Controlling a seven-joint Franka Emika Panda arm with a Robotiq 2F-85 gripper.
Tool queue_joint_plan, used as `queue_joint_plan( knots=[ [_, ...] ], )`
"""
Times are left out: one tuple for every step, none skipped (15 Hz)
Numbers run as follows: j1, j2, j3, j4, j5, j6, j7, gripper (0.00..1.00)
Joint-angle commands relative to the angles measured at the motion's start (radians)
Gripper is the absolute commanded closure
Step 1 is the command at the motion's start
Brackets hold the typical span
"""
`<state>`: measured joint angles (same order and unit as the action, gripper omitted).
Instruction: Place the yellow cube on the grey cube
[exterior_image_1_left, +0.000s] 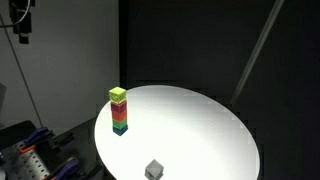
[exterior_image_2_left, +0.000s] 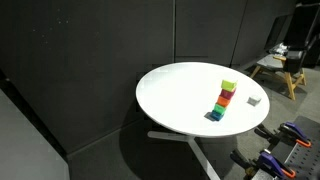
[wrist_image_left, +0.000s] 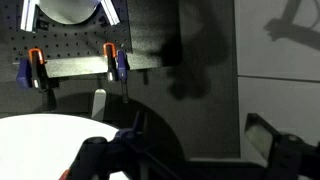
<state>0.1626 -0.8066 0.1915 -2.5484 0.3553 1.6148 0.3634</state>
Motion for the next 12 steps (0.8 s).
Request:
queue_joint_plan(
  knots=[
    [-0.025, -0.003, 0.018, 0.003, 0.011, -0.007, -0.014, 0.00],
    [-0.025, -0.003, 0.018, 0.003, 0.011, -0.007, -0.014, 0.00],
    [-0.025, -0.003, 0.018, 0.003, 0.011, -0.007, -0.014, 0.00],
    [-0.025, -0.003, 0.018, 0.003, 0.011, -0.007, -0.014, 0.00],
    [-0.025, -0.003, 0.018, 0.003, 0.011, -0.007, -0.014, 0.00],
    [-0.025, -0.003, 0.018, 0.003, 0.011, -0.007, -0.014, 0.00],
    [-0.030, -0.004, 0.022, 0.002, 0.005, 0.000, -0.011, 0.00],
    [-0.033, -0.007, 0.021, 0.002, 0.002, -0.003, -0.012, 0.00],
    [-0.040, -0.010, 0.024, 0.000, -0.004, 0.006, -0.012, 0.00],
    [-0.046, -0.011, 0.026, 0.001, -0.009, 0.009, -0.012, 0.00],
    [-0.053, -0.013, 0.026, 0.001, -0.013, 0.013, -0.013, 0.00],
    [-0.060, -0.014, 0.024, 0.001, -0.017, 0.016, -0.013, 0.00]
  ],
)
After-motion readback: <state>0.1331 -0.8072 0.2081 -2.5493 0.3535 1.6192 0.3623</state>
